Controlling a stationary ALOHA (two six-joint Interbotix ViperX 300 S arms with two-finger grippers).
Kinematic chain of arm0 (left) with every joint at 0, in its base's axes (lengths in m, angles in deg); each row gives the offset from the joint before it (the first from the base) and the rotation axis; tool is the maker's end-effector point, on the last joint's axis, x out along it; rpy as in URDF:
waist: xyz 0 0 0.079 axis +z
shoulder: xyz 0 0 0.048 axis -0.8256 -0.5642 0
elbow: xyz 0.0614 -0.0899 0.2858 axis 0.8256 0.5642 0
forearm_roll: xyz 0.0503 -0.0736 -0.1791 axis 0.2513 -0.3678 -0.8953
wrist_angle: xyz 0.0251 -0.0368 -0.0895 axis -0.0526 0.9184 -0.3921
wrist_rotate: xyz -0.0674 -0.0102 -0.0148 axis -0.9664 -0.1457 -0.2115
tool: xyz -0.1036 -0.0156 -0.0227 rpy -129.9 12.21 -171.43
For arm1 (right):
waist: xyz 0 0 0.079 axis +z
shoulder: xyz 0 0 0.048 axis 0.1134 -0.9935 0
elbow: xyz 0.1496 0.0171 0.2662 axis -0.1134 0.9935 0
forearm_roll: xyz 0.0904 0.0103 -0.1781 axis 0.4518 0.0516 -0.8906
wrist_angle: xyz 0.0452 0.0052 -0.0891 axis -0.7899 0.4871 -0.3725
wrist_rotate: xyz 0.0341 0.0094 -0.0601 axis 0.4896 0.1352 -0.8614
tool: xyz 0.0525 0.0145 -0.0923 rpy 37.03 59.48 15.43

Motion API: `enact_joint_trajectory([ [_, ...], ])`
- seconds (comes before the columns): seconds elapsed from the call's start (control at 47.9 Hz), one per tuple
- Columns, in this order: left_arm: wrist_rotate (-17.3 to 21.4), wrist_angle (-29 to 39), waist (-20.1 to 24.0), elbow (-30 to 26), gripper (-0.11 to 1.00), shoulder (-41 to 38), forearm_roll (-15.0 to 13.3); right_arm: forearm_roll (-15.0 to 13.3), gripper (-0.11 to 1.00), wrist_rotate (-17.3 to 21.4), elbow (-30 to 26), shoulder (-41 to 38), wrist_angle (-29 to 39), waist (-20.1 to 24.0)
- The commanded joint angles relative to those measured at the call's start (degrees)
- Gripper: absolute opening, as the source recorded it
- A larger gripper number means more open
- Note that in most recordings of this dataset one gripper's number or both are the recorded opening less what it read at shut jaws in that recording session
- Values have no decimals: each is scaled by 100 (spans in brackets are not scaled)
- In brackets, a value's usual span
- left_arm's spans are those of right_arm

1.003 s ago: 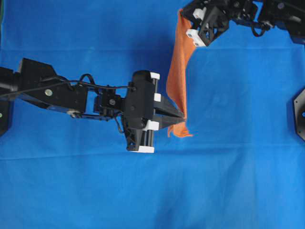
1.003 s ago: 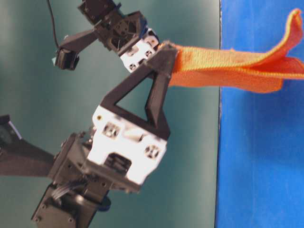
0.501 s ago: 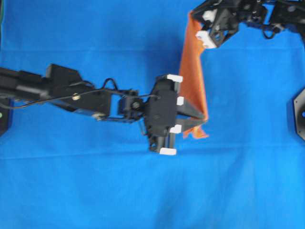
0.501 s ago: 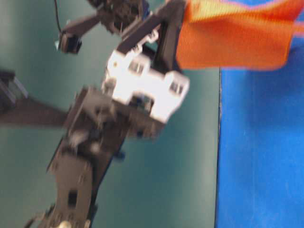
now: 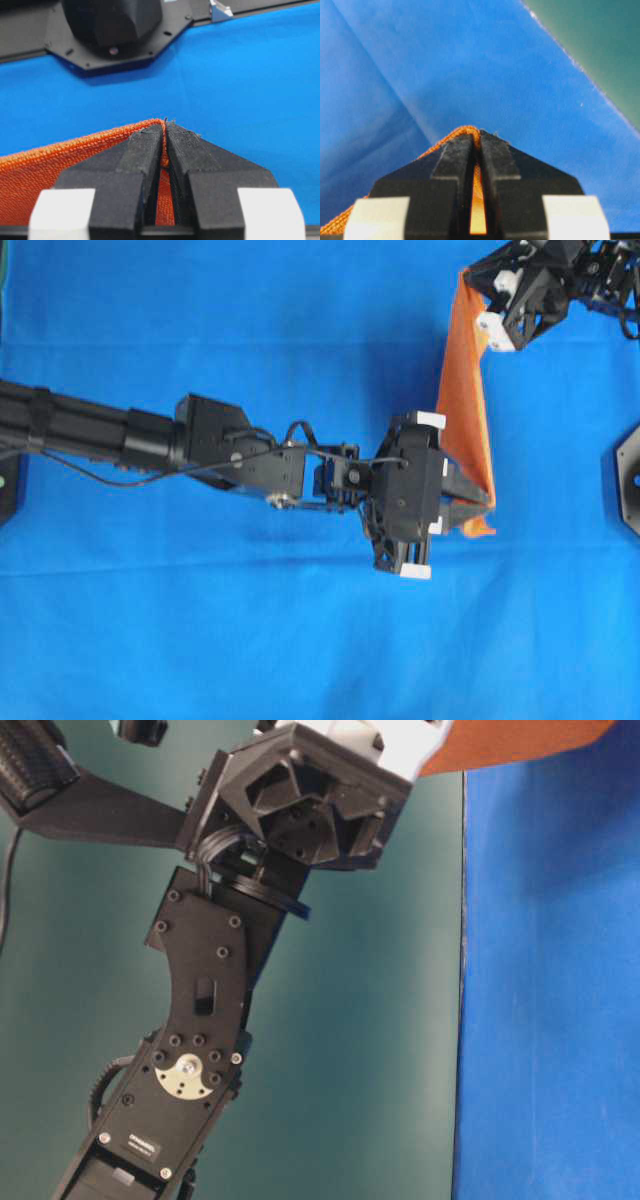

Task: Fold the orange towel.
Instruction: 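Swing the towel vertical, laying it down with left gripper at bottom, then release the towel and retract both grippers to the sides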

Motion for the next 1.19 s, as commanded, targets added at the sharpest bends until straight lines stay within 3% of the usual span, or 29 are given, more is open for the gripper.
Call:
enact_joint_trajectory([
  [0.0, -79, -44, -343, 97, 2, 237, -9, -26, 3, -18, -237, -220, -105, -79],
  [0.125, -325, -53, -422, 712, 2, 475, -62, -26, 3, -18, -563, -844, -325, 97],
  [0.376, -1468, -167, -554, 1969, 2, 949, -62, -35, 3, -35, -1389, -1995, -519, 466],
  [0.522, -1916, -413, -624, 2593, 2, 1160, -62, -132, 3, -35, -1767, -2276, -519, 650],
  [0.731, -2109, -615, -642, 2892, 2, 1160, -62, -255, 3, -44, -1969, -2443, -501, 791],
  [1.17, -2109, -624, -536, 2848, 2, 993, -62, -272, 3, -35, -1881, -2531, -519, 870],
])
